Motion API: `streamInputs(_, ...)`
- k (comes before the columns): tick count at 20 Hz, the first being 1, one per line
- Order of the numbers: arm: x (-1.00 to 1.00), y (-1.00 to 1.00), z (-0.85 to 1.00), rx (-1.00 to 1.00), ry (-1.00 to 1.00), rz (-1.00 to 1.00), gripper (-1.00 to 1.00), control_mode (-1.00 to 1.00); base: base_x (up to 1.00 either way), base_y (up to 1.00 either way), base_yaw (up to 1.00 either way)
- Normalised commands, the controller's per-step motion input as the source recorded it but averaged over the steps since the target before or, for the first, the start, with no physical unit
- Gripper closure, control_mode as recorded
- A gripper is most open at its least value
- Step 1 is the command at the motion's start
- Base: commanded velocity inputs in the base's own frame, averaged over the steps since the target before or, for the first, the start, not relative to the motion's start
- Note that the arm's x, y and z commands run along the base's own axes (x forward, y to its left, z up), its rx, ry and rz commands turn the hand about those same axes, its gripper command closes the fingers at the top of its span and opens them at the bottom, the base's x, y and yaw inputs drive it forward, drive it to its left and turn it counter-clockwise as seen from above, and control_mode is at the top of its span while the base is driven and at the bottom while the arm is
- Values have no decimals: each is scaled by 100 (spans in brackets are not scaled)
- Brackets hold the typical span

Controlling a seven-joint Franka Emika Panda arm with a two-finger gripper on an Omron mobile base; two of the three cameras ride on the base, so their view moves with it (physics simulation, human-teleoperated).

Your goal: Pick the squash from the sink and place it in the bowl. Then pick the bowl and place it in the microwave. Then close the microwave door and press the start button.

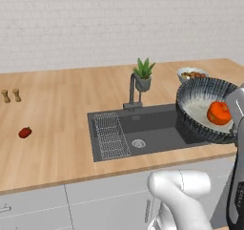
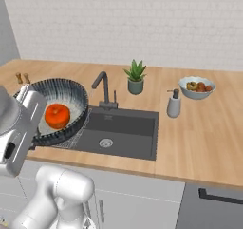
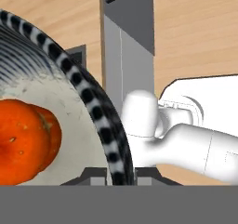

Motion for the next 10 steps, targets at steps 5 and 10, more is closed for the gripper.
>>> streamInputs(5, 0, 0, 0, 0, 0, 0, 100, 100, -36, -44, -1)
streamInputs(10, 0, 0, 0, 0, 0, 0, 100, 100, -37, -51, -58)
